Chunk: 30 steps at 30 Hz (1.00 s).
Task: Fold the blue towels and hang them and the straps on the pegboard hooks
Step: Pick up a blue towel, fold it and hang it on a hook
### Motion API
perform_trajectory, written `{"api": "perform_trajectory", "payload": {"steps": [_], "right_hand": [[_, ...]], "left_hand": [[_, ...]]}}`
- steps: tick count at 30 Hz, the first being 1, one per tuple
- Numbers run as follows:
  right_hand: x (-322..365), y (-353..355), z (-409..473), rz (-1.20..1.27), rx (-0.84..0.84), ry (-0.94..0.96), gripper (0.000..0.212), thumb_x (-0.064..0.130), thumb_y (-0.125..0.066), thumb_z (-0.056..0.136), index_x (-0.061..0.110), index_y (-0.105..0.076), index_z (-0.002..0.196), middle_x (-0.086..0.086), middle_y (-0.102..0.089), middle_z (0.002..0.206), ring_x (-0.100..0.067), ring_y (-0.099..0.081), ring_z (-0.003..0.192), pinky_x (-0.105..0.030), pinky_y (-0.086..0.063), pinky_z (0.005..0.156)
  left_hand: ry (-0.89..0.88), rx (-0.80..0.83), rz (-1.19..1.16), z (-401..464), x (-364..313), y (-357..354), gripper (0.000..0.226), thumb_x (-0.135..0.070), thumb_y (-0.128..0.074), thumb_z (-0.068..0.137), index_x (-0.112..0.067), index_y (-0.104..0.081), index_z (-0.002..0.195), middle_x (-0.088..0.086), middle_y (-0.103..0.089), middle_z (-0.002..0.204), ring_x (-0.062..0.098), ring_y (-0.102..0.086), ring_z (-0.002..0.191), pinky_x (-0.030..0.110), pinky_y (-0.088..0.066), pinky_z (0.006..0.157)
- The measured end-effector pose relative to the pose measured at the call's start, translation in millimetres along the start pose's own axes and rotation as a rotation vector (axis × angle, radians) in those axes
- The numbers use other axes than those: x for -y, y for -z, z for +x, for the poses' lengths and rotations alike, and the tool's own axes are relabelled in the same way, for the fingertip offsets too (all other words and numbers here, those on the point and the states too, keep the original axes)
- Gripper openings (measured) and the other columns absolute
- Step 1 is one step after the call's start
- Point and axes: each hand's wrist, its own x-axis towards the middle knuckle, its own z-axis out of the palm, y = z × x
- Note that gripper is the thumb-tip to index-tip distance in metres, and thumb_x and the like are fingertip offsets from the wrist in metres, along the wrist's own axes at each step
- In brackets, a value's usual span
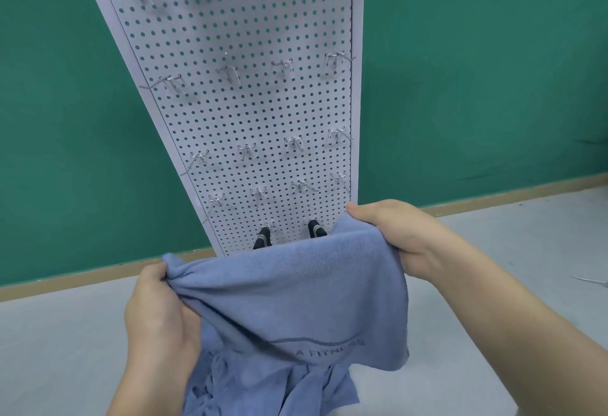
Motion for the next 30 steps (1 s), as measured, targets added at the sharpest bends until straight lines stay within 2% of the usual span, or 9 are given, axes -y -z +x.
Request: {"api": "perform_trajectory", "payload": {"steps": [3, 6, 9, 12, 16, 19, 24, 28, 30], "right_hand": [[1.6, -0.8, -1.9, 0.168, 0.050, -0.021, 0.038, 0.030, -0.067, 0.099, -0.004, -0.073, 0.114, -0.020, -0.076, 0.111, -0.031, -0.074, 0.098, -0.038, -0.059, 0.084], [4.3, 0.2, -4.1, 0.305, 0.124, -0.061, 0.042, 0.042, -0.079, 0.082, 0.005, -0.076, 0.100, -0.016, -0.078, 0.105, -0.029, -0.074, 0.089, -0.034, -0.060, 0.076], [5.8, 0.3, -7.4, 0.346, 0.169, -0.094, 0.040, 0.040, -0.083, 0.074, 0.006, -0.072, 0.092, -0.015, -0.075, 0.093, -0.028, -0.072, 0.082, -0.034, -0.060, 0.074], [5.4, -0.1, -9.1, 0.326, 0.160, -0.125, 0.029, 0.033, -0.078, 0.087, 0.005, -0.071, 0.088, -0.015, -0.072, 0.090, -0.029, -0.068, 0.083, -0.038, -0.057, 0.078], [3.6, 0.7, -5.0, 0.310, 0.090, -0.142, 0.027, 0.029, -0.074, 0.093, 0.010, -0.067, 0.076, -0.011, -0.068, 0.075, -0.027, -0.065, 0.071, -0.037, -0.053, 0.074], [2.6, 1.5, -3.4, 0.313, 0.031, -0.123, 0.025, 0.026, -0.071, 0.095, 0.010, -0.066, 0.076, -0.011, -0.069, 0.071, -0.027, -0.065, 0.066, -0.035, -0.053, 0.068], [3.0, 2.8, -3.6, 0.322, 0.049, -0.132, 0.038, 0.037, -0.082, 0.085, 0.006, -0.074, 0.105, -0.016, -0.078, 0.106, -0.032, -0.075, 0.099, -0.041, -0.059, 0.090], [3.6, 1.9, -4.6, 0.290, 0.003, -0.111, 0.022, 0.023, -0.073, 0.094, 0.004, -0.073, 0.105, -0.014, -0.078, 0.104, -0.026, -0.072, 0.085, -0.034, -0.060, 0.075], [2.2, 1.8, -1.5, 0.272, -0.036, -0.090, 0.023, 0.021, -0.068, 0.098, 0.002, -0.072, 0.110, -0.017, -0.077, 0.110, -0.028, -0.070, 0.089, -0.040, -0.058, 0.084]], "left_hand": [[-0.030, 0.044, 0.001, -12.3, -2.2, -6.8, 0.028, -0.027, -0.048, 0.107, -0.013, -0.056, 0.084, -0.004, -0.068, 0.060, 0.007, -0.069, 0.059, 0.026, -0.049, 0.068], [-0.130, 0.078, 0.129, -20.8, 0.1, -6.2, 0.026, -0.023, -0.054, 0.106, -0.011, -0.054, 0.084, -0.012, -0.061, 0.051, -0.003, -0.059, 0.048, 0.015, -0.049, 0.055], [-0.151, 0.104, 0.157, -17.2, 0.9, -1.5, 0.033, -0.020, -0.061, 0.102, -0.016, -0.045, 0.074, -0.012, -0.051, 0.051, 0.000, -0.052, 0.047, 0.017, -0.044, 0.052], [-0.143, 0.109, 0.141, -16.6, -0.6, -0.8, 0.037, -0.017, -0.064, 0.100, -0.019, -0.041, 0.071, -0.011, -0.047, 0.051, 0.003, -0.050, 0.051, 0.016, -0.045, 0.051], [-0.149, 0.122, 0.126, -15.6, 0.2, 1.9, 0.033, -0.019, -0.064, 0.100, -0.017, -0.047, 0.071, -0.008, -0.053, 0.054, 0.008, -0.053, 0.059, 0.026, -0.042, 0.063], [-0.145, 0.129, 0.127, -17.4, 1.2, 0.6, 0.034, -0.022, -0.063, 0.101, -0.016, -0.049, 0.071, -0.010, -0.055, 0.051, 0.004, -0.054, 0.050, 0.019, -0.046, 0.052], [-0.169, 0.098, 0.121, -17.9, 3.1, -1.0, 0.037, -0.028, -0.063, 0.102, -0.016, -0.049, 0.069, -0.010, -0.053, 0.052, 0.002, -0.049, 0.046, 0.013, -0.041, 0.044], [-0.186, 0.064, 0.121, -16.8, 2.1, 0.8, 0.035, -0.036, -0.064, 0.101, -0.016, -0.057, 0.073, -0.008, -0.059, 0.061, 0.004, -0.055, 0.056, 0.017, -0.046, 0.053], [-0.186, 0.062, 0.125, -17.9, 1.7, 0.8, 0.032, -0.036, -0.063, 0.101, -0.015, -0.062, 0.077, -0.010, -0.064, 0.061, 0.001, -0.059, 0.057, 0.016, -0.049, 0.056]]}}
